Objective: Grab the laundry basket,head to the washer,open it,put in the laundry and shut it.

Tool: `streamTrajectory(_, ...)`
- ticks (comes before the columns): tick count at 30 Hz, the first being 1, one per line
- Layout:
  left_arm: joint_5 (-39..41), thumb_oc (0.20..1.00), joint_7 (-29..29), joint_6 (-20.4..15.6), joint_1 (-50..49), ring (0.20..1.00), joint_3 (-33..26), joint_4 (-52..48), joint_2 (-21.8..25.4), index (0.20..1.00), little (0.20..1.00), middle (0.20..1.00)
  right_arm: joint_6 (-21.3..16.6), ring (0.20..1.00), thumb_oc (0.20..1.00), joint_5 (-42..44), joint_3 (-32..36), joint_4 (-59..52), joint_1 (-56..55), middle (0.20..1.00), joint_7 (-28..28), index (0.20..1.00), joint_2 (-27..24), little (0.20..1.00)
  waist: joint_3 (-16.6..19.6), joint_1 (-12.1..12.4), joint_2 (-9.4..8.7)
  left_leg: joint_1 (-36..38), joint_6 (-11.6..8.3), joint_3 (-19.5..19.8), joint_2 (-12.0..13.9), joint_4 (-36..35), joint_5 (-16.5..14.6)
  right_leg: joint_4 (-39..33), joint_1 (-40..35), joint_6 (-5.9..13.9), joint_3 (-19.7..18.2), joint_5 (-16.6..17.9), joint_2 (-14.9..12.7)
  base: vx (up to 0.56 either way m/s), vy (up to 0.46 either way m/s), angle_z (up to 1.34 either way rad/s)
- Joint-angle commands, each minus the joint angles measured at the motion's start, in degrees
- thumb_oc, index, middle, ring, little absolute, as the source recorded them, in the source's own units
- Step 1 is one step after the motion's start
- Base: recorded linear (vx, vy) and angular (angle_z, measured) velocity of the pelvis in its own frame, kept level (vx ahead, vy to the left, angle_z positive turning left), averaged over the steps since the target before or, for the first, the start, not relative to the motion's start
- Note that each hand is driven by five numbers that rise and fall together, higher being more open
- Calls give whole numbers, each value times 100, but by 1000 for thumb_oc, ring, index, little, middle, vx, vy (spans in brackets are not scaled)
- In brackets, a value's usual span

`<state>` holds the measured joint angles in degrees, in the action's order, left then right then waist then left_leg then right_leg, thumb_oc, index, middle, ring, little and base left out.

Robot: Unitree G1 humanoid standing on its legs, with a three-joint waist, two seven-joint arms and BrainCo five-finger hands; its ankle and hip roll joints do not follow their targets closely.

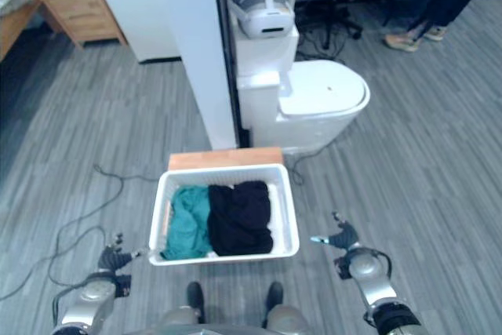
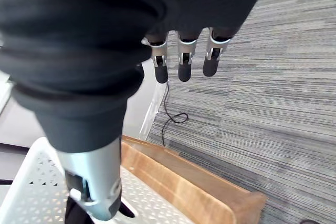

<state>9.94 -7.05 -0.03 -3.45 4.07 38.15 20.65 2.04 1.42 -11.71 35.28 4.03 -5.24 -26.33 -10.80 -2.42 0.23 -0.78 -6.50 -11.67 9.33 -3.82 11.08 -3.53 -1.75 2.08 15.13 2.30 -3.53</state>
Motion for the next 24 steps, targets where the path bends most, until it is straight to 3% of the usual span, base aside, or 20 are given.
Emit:
streamTrajectory(1,-289,1000,-291,-162,460,1000,70,63,437,1000,1000,1000,-155,1000,1000,372,-167,-43,458,1000,-253,1000,207,1000,-42,118,-337,-97,177,163,-406,461,-1230,65,277,603,-239,-260,-272,41,77,0)
streamTrajectory(7,-405,1000,-553,-118,960,1000,406,474,386,1000,1000,1000,-117,1000,1000,538,-493,327,946,1000,-388,1000,559,1000,-157,177,-369,-119,237,86,-435,320,-1200,112,491,645,-396,-177,-309,-10,51,-17)
streamTrajectory(17,-614,1000,-770,26,2250,1000,1609,1697,-335,1000,1000,1000,-37,1000,1000,938,-1103,1406,1969,1000,-625,1000,1337,1000,-562,112,-326,-864,292,131,-495,412,-1027,297,1396,633,-631,55,-376,-78,22,-10)
streamTrajectory(19,-647,1000,-750,21,2315,1000,1733,1709,-421,1000,1000,1000,-74,489,489,1182,-1124,1387,1996,489,-610,489,1406,489,-588,90,-316,-880,278,141,-483,402,-995,309,1427,620,-631,59,-371,-12,-8,-4)
streamTrajectory(20,-647,1000,-750,21,2316,1000,1734,1711,-422,1000,1000,1000,-75,332,332,1183,-1123,1387,1996,332,-610,332,1404,332,-587,90,-315,-880,277,142,-482,401,-994,309,1427,620,-631,58,-371,23,-34,-1)
streamTrajectory(21,-700,200,-699,-5,2231,200,1815,1605,-458,200,200,200,-141,200,200,1364,-1123,1259,1903,200,-575,200,1401,200,-590,71,-314,-843,259,126,-457,372,-982,313,1413,613,-636,38,-361,26,-46,-2)
streamTrajectory(24,-709,200,-630,-22,2001,200,1797,1382,-480,200,200,200,-213,200,200,1536,-1069,1030,1656,200,-469,200,1343,200,-547,39,-318,-742,233,109,-414,339,-999,305,1332,608,-619,-13,-345,39,-80,-1)
